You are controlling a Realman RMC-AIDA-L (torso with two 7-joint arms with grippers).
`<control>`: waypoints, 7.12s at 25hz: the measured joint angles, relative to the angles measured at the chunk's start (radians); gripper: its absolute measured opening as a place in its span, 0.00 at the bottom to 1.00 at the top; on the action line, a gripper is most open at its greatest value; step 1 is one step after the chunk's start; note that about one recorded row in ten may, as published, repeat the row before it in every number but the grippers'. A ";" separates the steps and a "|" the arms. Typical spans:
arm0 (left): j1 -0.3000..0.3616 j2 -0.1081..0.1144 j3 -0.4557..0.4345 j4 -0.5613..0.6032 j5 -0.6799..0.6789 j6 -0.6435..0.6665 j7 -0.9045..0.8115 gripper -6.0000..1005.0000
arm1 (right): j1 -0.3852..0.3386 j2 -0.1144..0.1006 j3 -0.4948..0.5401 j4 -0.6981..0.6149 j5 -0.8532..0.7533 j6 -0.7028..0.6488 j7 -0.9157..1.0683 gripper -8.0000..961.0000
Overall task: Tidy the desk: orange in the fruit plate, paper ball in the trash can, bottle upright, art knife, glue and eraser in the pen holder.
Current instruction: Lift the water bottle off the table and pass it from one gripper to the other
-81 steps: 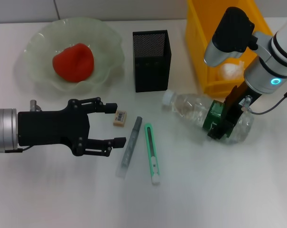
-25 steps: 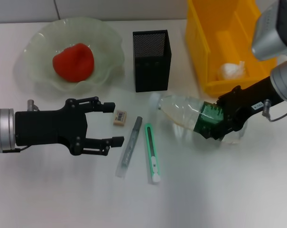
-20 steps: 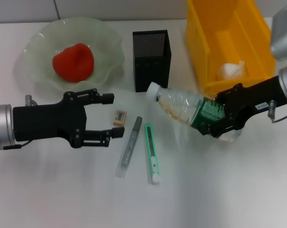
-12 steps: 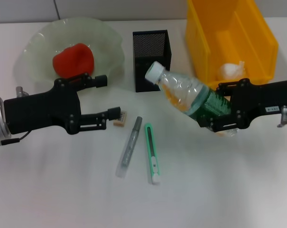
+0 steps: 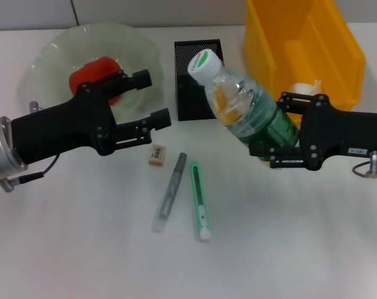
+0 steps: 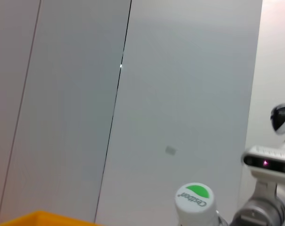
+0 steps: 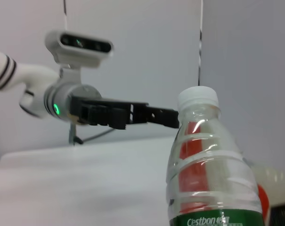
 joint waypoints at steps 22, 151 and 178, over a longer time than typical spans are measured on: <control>-0.059 -0.015 0.002 -0.217 -0.165 0.020 0.042 0.85 | 0.103 0.008 -0.006 0.323 0.130 0.024 -0.274 0.80; -0.118 -0.022 0.001 -0.340 -0.215 0.029 0.101 0.55 | 0.125 0.014 -0.004 0.582 0.260 0.035 -0.462 0.79; -0.123 -0.022 0.002 -0.340 -0.215 0.027 0.101 0.43 | 0.121 0.009 -0.007 0.571 0.258 0.030 -0.454 0.82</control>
